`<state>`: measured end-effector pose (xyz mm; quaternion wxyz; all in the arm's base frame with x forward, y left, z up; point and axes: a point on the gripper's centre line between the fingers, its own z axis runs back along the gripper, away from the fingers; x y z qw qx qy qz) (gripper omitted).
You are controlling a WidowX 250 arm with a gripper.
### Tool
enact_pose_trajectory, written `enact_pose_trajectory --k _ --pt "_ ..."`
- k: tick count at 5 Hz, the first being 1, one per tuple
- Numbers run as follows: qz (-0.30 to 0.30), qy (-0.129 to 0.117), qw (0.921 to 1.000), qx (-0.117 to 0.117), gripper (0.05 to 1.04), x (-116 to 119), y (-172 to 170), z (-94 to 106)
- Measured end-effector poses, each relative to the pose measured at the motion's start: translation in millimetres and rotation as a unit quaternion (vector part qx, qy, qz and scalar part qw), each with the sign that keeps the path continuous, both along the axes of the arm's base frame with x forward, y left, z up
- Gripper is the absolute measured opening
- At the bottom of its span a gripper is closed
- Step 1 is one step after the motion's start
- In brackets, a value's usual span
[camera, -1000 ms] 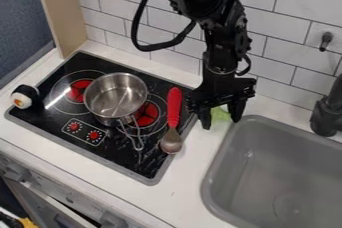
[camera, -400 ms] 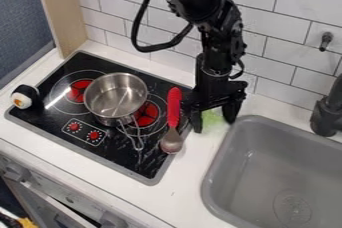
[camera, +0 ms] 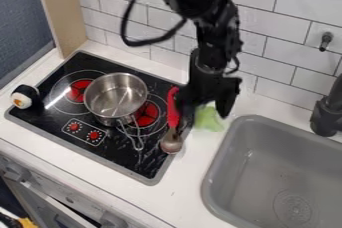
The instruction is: Put the green vegetable next to the red spoon.
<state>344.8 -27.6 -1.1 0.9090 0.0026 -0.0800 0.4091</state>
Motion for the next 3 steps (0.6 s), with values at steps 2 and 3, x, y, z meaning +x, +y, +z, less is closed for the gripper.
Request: enact_pose_trajectory --k 2,3 --pt "0.007 -0.085 0.9963 -0.011 1.000 -7 7 64.1" --pt "0.012 -0.089 0.9959 -0.011 1.000 -7 10 66.4"
